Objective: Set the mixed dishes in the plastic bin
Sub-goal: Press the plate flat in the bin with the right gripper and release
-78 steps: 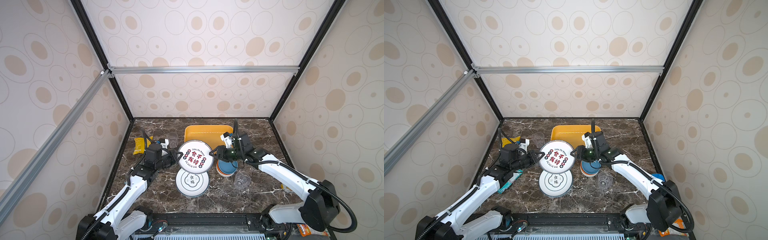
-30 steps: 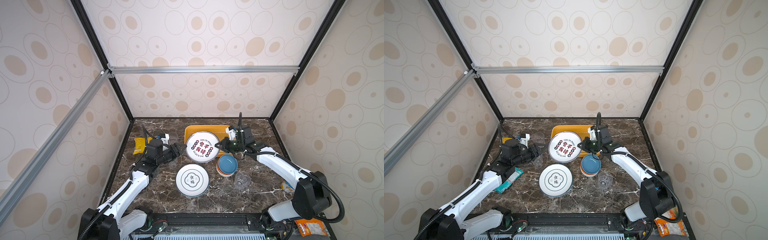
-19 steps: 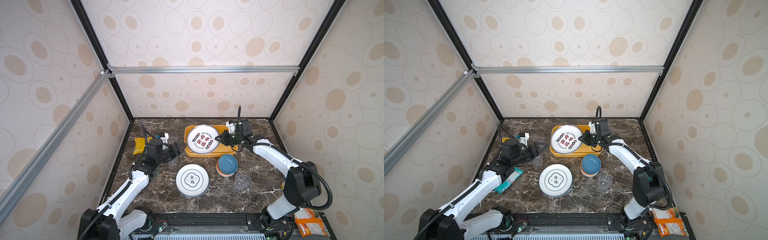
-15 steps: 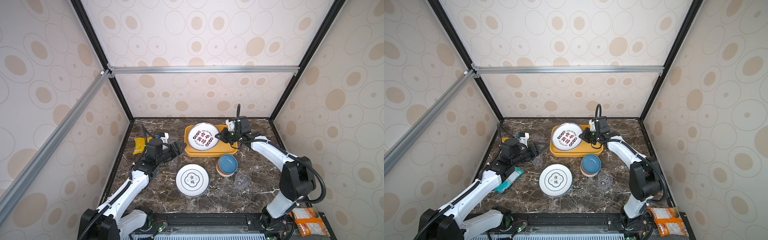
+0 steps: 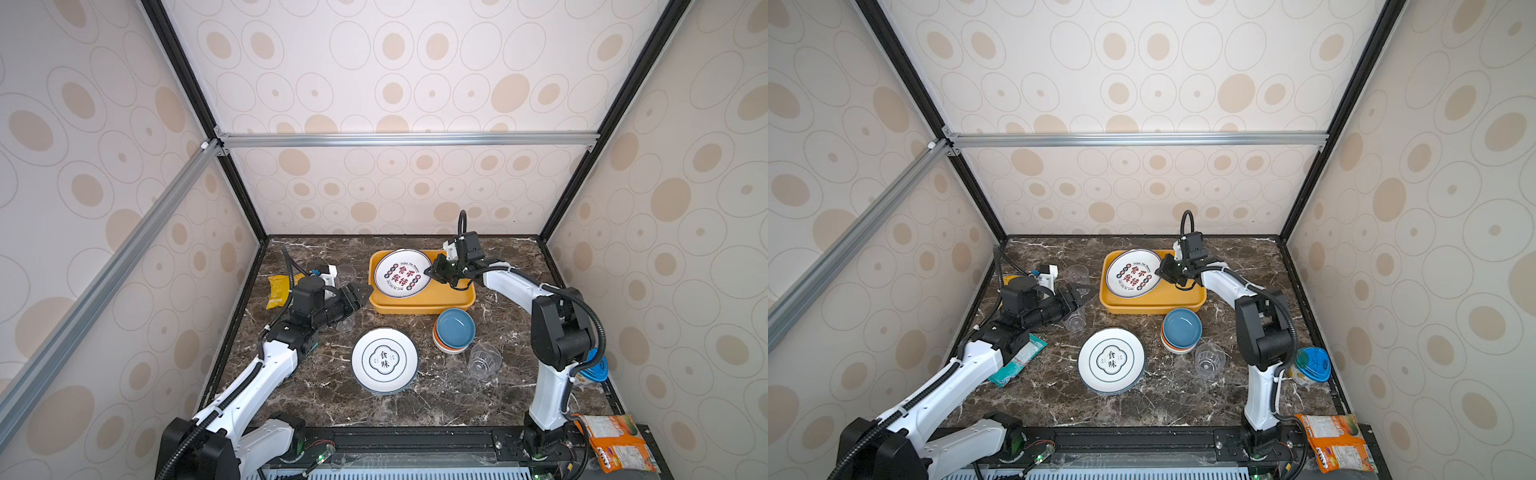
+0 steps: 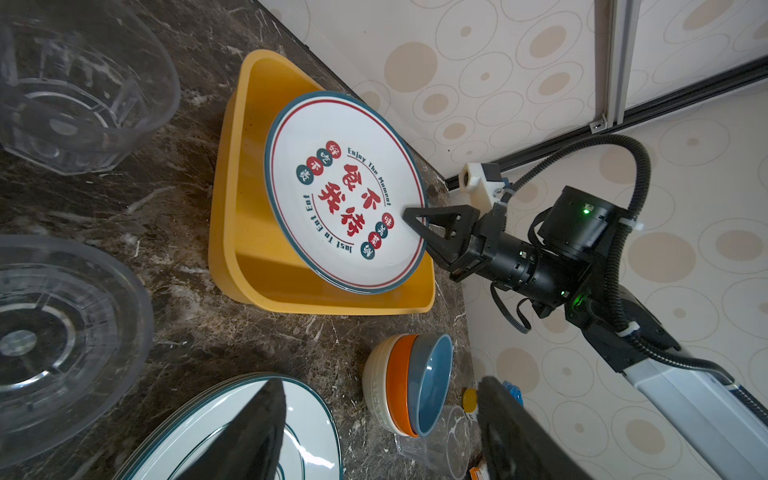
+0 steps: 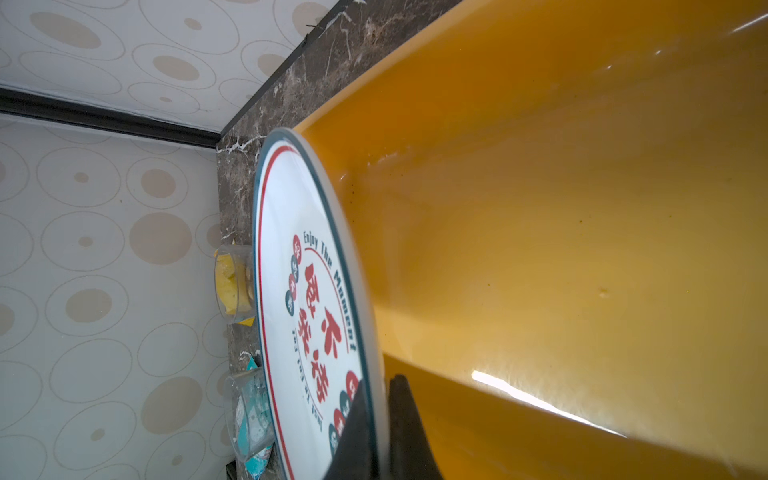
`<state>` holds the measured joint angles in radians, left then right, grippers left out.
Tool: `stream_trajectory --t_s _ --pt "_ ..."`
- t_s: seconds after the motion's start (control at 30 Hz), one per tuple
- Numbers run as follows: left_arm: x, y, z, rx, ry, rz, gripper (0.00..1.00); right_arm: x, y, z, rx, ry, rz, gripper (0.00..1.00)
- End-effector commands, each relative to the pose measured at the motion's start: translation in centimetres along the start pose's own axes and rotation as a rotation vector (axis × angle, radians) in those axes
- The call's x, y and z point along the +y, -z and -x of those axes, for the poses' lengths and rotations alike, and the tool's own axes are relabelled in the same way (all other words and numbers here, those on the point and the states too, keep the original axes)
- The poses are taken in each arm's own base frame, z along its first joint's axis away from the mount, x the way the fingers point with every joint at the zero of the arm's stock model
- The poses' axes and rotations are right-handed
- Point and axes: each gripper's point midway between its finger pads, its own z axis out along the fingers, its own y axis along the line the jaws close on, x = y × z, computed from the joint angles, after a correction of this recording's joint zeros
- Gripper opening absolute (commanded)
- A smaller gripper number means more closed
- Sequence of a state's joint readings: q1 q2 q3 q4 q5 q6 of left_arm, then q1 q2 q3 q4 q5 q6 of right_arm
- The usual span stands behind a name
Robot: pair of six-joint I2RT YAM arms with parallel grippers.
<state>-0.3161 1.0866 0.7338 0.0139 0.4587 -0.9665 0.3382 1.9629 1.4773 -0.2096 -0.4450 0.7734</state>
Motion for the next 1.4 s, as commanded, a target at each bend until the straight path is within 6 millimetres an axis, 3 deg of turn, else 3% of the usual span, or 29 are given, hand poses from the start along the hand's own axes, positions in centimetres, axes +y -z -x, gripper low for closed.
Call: stream_trajectory --t_s 0.0,0.37,0.97,1.27,1.37 --pt "-0.6 0.0 0.7 -0.021 -0.004 -0.02 0.73 1.8 -0.1 2.0 -0.045 0.008 0.07 0.0" --pt "0.0 -0.4 0.3 -0.011 0.012 -0.011 0.73 -0.3 -2.9 2.3 -0.028 -0.018 0.039 0.0" --pt "1.0 -0.7 -0.2 0.001 0.033 0.006 0.72 -3.2 -5.5 1.6 0.006 -0.063 0.003 0.0" --pt "1.3 -0.8 -0.4 0.002 0.036 0.011 0.72 -4.6 -6.1 1.1 0.021 -0.088 -0.039 0.26" --pt "1.3 -0.8 -0.4 0.003 0.035 0.013 0.72 -5.0 -5.9 1.1 0.017 -0.094 -0.052 0.29"
